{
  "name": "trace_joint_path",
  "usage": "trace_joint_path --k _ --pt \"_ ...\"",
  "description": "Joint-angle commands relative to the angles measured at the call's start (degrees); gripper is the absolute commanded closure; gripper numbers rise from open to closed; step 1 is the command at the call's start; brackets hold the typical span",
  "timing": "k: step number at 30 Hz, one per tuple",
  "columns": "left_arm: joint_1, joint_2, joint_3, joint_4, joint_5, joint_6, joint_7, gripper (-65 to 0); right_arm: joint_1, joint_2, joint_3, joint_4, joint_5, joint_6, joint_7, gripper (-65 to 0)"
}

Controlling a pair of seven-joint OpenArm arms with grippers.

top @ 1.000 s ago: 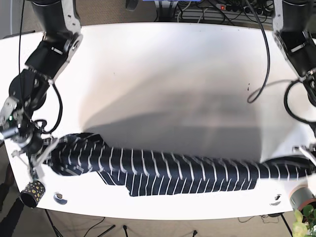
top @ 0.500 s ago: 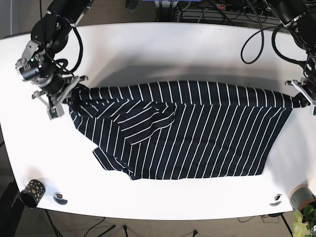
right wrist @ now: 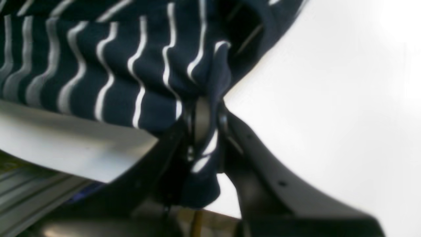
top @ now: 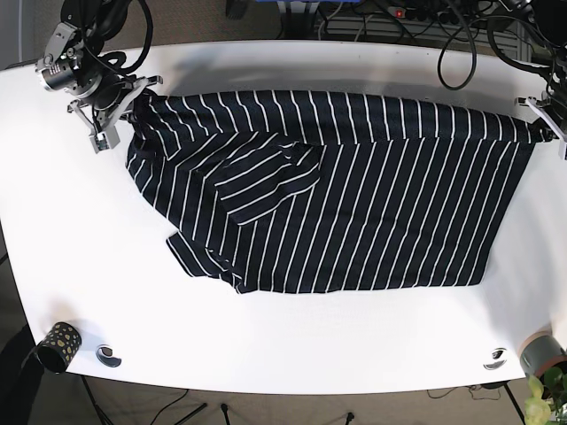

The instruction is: Fold the T-shirt properly

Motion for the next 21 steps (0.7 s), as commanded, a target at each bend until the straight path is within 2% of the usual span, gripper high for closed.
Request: trace_joint_path --k 1,5,17,21 --pt "-1.2 -1.1 0.0 1.3 -0.5 0.1 -1.2 0.0 1.4 1.1 -0.1 1.1 0.6 0.08 1.3 0.0" --pt "-6.6 -1.3 3.5 1.0 -0.1 0.1 -1.2 0.0 6.2 1.6 -0.2 0.5 -1.1 0.08 1.2 0.0" --pt "-21.1 -1.2 19.0 0.7 0.1 0.1 -1.1 0.0 27.7 2.6 -0.3 -7.9 -12.3 0.08 1.1 0.0" --pt "-25.8 -1.1 23.7 -3.6 0.0 4.9 -1.1 0.0 35.2 3.7 -2.4 -13.4 -15.5 0.08 1.4 0.0"
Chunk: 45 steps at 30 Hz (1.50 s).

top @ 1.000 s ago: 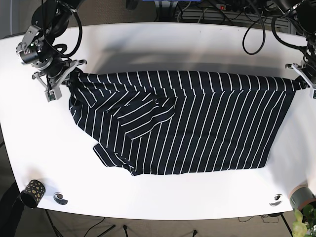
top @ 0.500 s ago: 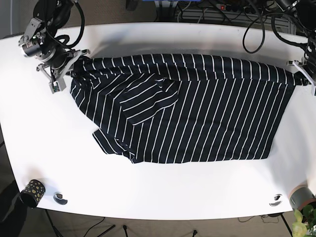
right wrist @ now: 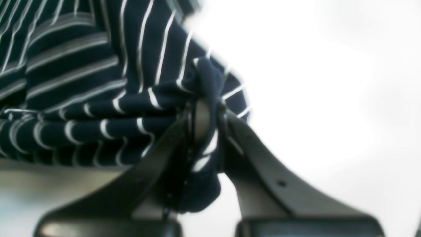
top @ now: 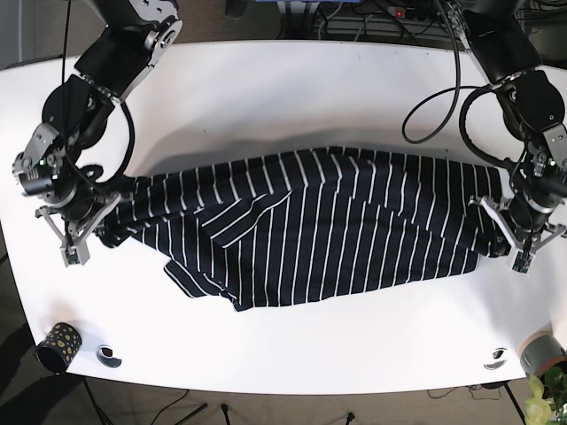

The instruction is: Fold the T-shirt properly

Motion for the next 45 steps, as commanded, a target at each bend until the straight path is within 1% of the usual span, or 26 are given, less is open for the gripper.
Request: trace_joint_path --k 1,5,8,12,17,22,24,26,28,30,34,37,41,43,45 --pt "-4.2 -0.9 1.4 -3.8 -0.1 2.9 -1.1 0.0 5.2 2.4 -2.2 -2.8 -1.4 -0.07 1.2 0.0" --pt "-11.8 -0.9 2.0 -10.3 -0.1 4.8 -1.1 0.0 12.0 3.5 -5.5 -7.0 -3.4 -0.07 3.2 0.0" --pt "-17.5 -0.9 3.3 -14.4 -0.1 6.0 -1.1 0.0 16.9 3.8 -8.1 -10.6 -5.5 -0.07 4.0 0.0" --pt "-25.6 -1.1 4.5 -18.7 -0.1 6.5 -1.1 0.0 24.6 4.2 -8.7 -15.5 -9.2 -0.07 5.5 0.0" --pt "-35.6 -2.1 4.5 -24.5 0.6 6.5 -1.1 0.0 33.4 4.4 -8.8 -21.8 -12.3 -0.07 6.7 0.0" --pt "-45.1 -3.9 4.4 -29.4 2.4 6.3 -1.1 0.0 40.7 4.7 -9.6 -25.1 -12.9 -0.07 6.6 0.0" --pt "-48.1 -5.5 4.4 -30.5 2.2 6.4 -1.1 0.0 43.1 5.5 -11.9 -25.5 -12.7 -0.07 6.6 0.0" --pt "-52.6 -6.4 4.5 -32.0 2.3 6.4 -1.1 0.0 46.2 6.3 -16.4 -25.6 -12.4 -0.07 6.4 0.0" --pt "-55.4 -7.4 4.5 -33.1 2.3 6.3 -1.1 0.0 48.4 6.5 -18.1 -25.7 -12.3 -0.07 6.4 0.0" --pt "-59.7 -8.7 6.0 -34.4 2.1 6.2 -1.1 0.0 51.7 6.5 -19.2 -25.7 -12.3 -0.07 6.2 0.0" --pt "-64.3 -11.1 9.1 -34.4 1.9 6.1 -1.1 0.0 57.2 6.5 -22.1 -25.7 -12.3 -0.07 4.6 0.0" --pt "-65.4 -11.6 9.6 -34.5 1.9 6.1 -1.1 0.0 59.7 6.5 -23.3 -25.7 -12.2 -0.07 3.6 0.0" --pt "-65.4 -11.7 9.7 -34.4 1.9 6.0 -0.9 0.0 59.7 6.5 -23.6 -24.3 -12.2 -0.07 2.6 0.0" --pt "-65.4 -12.7 9.7 -34.3 1.9 6.0 -0.9 0.0 59.7 6.5 -23.5 -23.1 -12.2 -0.07 1.4 0.0" --pt "-65.4 -13.3 9.6 -34.3 1.9 5.9 -0.9 0.0 57.1 6.5 -23.2 -21.5 -12.2 -0.07 0.4 0.0"
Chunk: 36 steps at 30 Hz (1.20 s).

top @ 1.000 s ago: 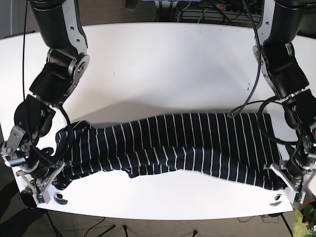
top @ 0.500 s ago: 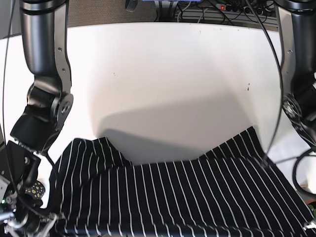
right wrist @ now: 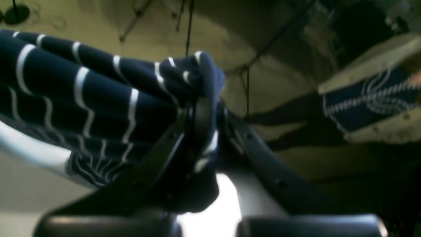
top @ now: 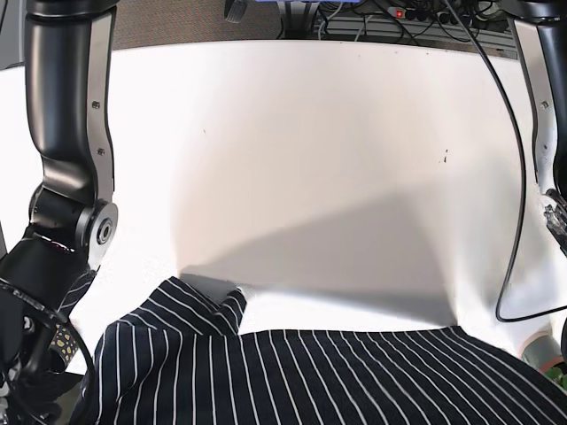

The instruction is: Fold the T-shirt properly

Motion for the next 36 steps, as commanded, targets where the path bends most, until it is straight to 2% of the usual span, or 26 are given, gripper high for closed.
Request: trace_joint_path --k 1,5,12,17,23,27,31,36 --pt "-2.1 -1.4 -0.2 1.3 -0.6 0.5 -2.1 0.0 0.1 0.6 0.2 2.9 -0.1 -0.1 0.5 0.0" --pt "3.3 -1.5 -0.6 7.2 -0.6 0.5 -1.8 0.0 -7.2 0.6 0.2 10.2 -0.1 -0.1 -1.4 0.0" --pt "17.1 -1.2 -2.6 18.9 -0.7 0.4 3.3 0.0 -23.0 -0.1 1.4 24.5 -0.1 -0.1 -2.9 0.0" --pt "28.6 0.2 -7.2 25.7 -0.7 -2.4 4.2 0.0 -34.5 -4.0 5.5 33.0 -0.1 -0.1 -2.9 0.0" --pt "43.6 1.3 -12.9 33.1 -0.6 -3.8 4.2 0.0 -47.6 -7.2 7.0 40.4 -0.2 -0.1 -2.9 0.0" --pt "52.4 2.4 -14.7 37.1 -0.7 -3.9 4.2 0.0 -53.9 -10.3 10.8 40.8 -0.2 -0.1 -2.9 0.0" --pt "61.1 3.6 -19.0 39.6 -0.7 -4.2 4.0 0.0 -59.9 -12.0 12.9 40.9 -0.2 -0.1 -2.9 0.0" --pt "67.8 5.6 -23.6 39.6 -0.5 -8.4 3.8 0.0 -66.5 -14.4 16.2 40.9 -0.1 -0.1 -2.9 0.0"
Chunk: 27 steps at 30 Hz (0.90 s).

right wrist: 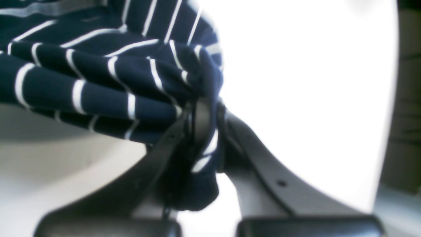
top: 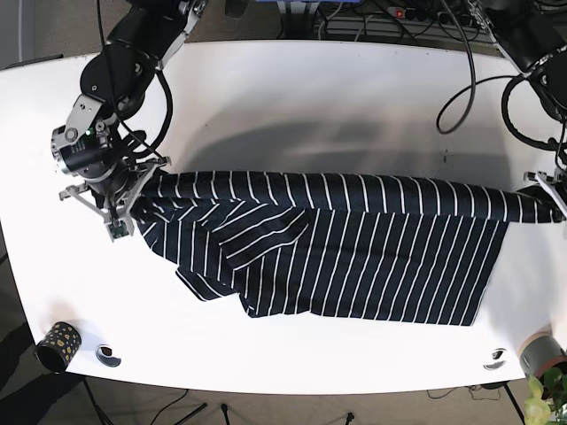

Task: Fold the T-shirt properly
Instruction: 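Drag the shirt edge apart with both grippers to flatten it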

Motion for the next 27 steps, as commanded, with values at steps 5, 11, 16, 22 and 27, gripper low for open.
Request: trace_joint_path --k 5,11,16,22,27 --pt "5.5 0.6 -5.4 1.0 0.1 -0.4 -1.5 0.0 -6.3 -3.5 4.6 1.0 -0.1 -0.07 0.9 0.0" --pt "13.0 0.7 -5.7 1.0 0.0 -0.4 -1.5 0.0 -13.2 -5.5 6.7 0.8 -0.1 -0.07 0.9 0.0" --pt "18.5 1.9 -7.7 0.0 -0.1 -0.4 -4.5 0.0 -18.9 -6.0 7.1 0.8 -0.1 -0.07 1.1 0.0" --pt "20.3 3.1 -8.6 -4.4 0.2 -0.4 -9.3 -0.4 -22.4 -5.9 7.2 0.8 4.2 -0.07 1.1 -19.7" --pt "20.0 2.3 -8.3 -5.9 0.3 -0.4 -9.4 -7.6 -23.7 -2.8 7.4 0.7 17.5 -0.07 0.9 -45.7"
